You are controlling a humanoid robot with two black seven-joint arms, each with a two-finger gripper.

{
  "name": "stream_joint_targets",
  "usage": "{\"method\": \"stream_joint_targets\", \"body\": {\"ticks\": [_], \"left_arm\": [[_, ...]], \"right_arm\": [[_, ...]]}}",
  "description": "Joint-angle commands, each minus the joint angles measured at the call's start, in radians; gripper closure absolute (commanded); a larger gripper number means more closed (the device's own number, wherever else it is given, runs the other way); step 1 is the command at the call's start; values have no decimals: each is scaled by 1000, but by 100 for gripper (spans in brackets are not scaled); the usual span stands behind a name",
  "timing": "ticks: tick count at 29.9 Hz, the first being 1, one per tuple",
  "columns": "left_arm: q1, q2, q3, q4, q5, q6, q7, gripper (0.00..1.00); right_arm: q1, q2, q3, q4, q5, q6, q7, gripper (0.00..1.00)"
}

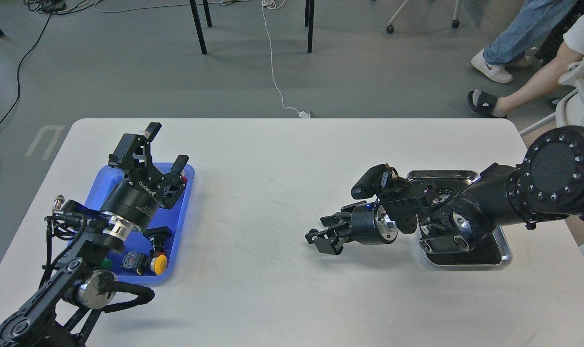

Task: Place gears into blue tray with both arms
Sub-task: 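Carry the black part to the table center and open the right gripper, then withdraw the right gripper back over the metal tray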

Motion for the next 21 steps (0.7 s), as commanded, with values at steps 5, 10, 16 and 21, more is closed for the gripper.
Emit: {"method": "stream_joint_targets", "body": {"ticks": [5, 10, 16, 21], "left_arm": [[0, 1, 1, 0, 0, 0, 0, 2], [0, 3, 3, 0, -1, -2, 0, 2], [0, 3, 10, 0, -1, -2, 0, 2], [0, -3, 15, -3, -1, -3, 0, 2]], "right_arm": [[15, 0, 134, 5, 14, 2, 0, 4], [-4, -128, 290, 37, 20, 15, 0, 4], [-147, -409, 609, 68, 146, 115, 0, 4], [-378, -587, 997, 67, 311, 273, 0, 4]]}}
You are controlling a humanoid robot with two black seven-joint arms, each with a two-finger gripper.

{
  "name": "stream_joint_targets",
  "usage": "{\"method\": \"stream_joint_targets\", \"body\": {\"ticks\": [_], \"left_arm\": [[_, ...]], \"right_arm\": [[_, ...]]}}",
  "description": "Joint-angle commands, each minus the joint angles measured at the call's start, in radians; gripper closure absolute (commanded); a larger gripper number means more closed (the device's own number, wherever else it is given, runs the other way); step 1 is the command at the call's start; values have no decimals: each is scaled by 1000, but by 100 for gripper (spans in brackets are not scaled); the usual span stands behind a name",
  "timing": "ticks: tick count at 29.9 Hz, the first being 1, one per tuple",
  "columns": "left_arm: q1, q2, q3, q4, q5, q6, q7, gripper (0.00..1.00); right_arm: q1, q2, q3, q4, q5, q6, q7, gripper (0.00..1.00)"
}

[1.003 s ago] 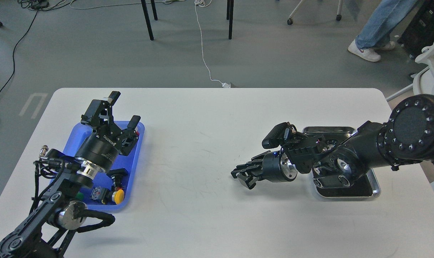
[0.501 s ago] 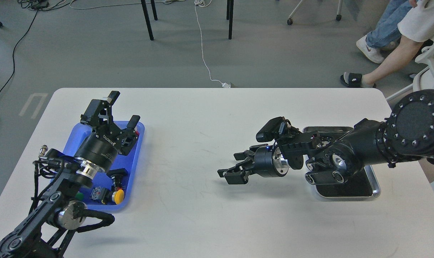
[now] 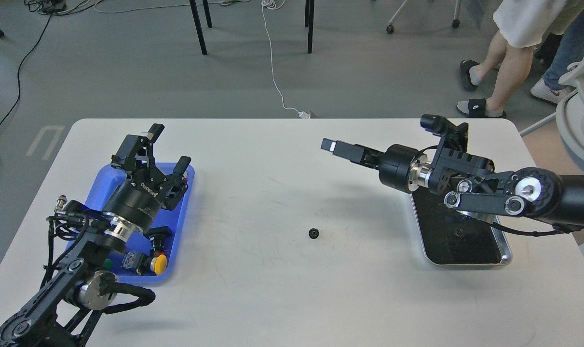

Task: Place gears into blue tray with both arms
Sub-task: 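Withdraw the right gripper back over the metal tray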

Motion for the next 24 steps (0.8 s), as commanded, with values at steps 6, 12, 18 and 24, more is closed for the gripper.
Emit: {"method": "stream_joint_targets", "body": {"ticks": [6, 12, 18, 24], "left_arm": [[-3, -6, 3, -12, 21, -15, 1, 2], [-38, 11, 80, -12, 181, -18, -36, 2], [-136, 74, 216, -13, 411, -23, -78, 2], [-354, 192, 410, -27, 814, -138, -134, 2]], "right_arm": [[-362, -192, 542, -17, 344, 337, 0, 4], [-482, -211, 622, -102, 582, 584, 0, 3], [-583, -202, 622, -178, 605, 661, 0, 2], [-631, -199, 621, -215, 604, 661, 0, 2]]}}
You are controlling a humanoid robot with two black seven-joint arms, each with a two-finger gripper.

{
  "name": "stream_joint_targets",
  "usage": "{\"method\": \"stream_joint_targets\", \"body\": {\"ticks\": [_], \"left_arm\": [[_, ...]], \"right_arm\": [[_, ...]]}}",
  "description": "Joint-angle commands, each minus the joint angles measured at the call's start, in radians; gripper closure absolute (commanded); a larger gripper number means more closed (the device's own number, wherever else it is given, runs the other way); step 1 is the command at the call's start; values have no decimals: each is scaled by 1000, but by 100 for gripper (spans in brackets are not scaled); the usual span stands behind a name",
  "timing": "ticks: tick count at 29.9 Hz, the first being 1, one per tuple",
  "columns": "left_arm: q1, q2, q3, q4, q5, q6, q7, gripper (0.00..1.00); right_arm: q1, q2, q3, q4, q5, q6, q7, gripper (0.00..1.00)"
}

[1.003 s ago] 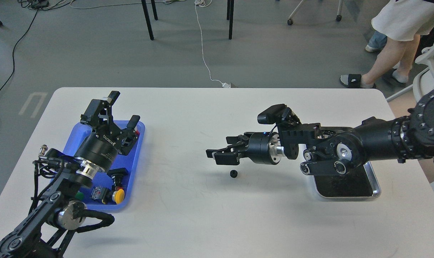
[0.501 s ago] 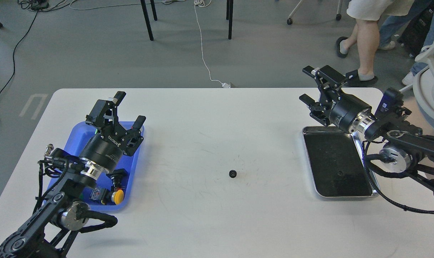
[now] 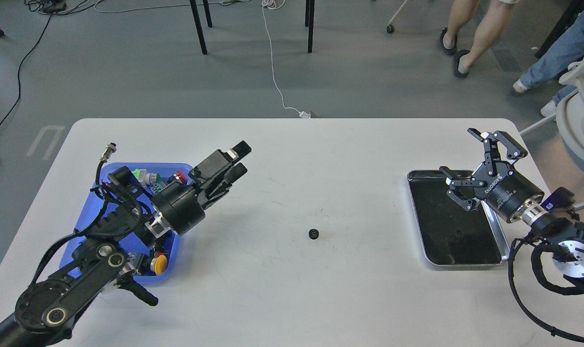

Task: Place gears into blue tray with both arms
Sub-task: 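Reach the left gripper to the black part and grasp it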

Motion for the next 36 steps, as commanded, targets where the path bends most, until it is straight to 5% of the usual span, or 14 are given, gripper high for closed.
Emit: {"method": "stream_joint_targets", "body": {"ticks": [1, 11, 18, 36], "left_arm": [[-157, 50, 117, 1, 258, -52, -67, 2], [-576, -62, 550, 148, 758, -43, -70, 3], [-691, -199, 679, 374, 758, 31, -70, 5], [-682, -309, 808, 543, 758, 100, -70, 29]], "right_arm": [[-13, 1, -3, -13, -2, 0, 0, 2], [-25, -11, 3, -15, -8, 0, 0, 2], [-29, -11, 3, -25, -11, 0, 0, 2], [-25, -11, 3, -22, -13, 0, 0, 2]]}}
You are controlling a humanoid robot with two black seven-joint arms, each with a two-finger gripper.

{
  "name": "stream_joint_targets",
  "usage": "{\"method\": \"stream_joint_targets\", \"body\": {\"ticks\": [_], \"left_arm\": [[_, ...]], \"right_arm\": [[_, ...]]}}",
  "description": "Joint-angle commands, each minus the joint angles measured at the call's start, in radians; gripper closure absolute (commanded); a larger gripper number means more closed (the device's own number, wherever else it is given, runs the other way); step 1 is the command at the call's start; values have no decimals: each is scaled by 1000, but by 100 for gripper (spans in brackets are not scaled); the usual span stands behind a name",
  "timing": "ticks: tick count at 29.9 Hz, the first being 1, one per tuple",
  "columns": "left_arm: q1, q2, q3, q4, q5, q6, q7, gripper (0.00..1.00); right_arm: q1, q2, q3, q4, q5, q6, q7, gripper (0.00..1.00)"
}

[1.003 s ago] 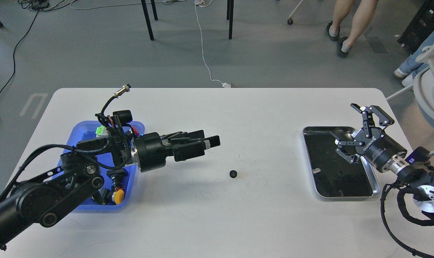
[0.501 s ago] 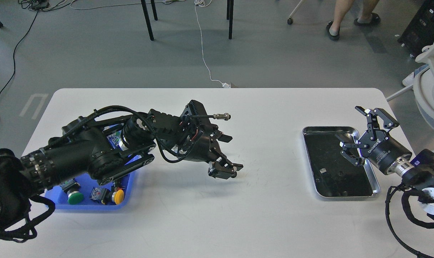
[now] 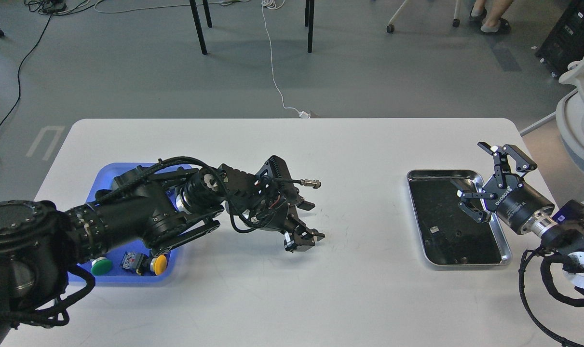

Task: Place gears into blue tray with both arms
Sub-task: 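Reach the left gripper to the black part and grasp it, then carry the black part into the blue tray and release it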

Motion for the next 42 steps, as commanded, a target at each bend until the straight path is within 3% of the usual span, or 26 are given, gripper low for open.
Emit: {"method": "stream_joint_targets", "body": {"ticks": [1, 7, 11, 13, 18, 21, 30, 35, 42], "left_arm": [[10, -5, -1, 2, 0, 2, 0, 29], [27, -12, 0, 2, 0, 3, 0, 30], [34, -20, 8, 14, 0, 2, 0, 37], [37, -25, 13, 23, 0, 1, 0, 45], [47, -25, 16, 29, 0, 1, 0, 74], [47, -22, 16, 31, 0, 2, 0, 84], [39, 3, -6, 13, 0, 12, 0, 89], [5, 173, -61, -116, 0, 7, 0, 88], [19, 570, -96, -317, -91, -11, 0, 87]], "right_arm": [[0, 1, 0, 0, 0, 0, 0, 2], [0, 1, 0, 0, 0, 0, 0, 2], [-2, 0, -2, -1, -2, 0, 0, 2], [-2, 0, -2, -1, -2, 0, 0, 2], [-2, 1, -2, -1, -2, 0, 0, 2], [-3, 1, -2, -1, -2, 0, 0, 2], [-3, 0, -2, -1, -2, 0, 0, 2], [-3, 0, -2, -1, -2, 0, 0, 2], [-3, 8, -2, 0, -6, 0, 0, 2]]}}
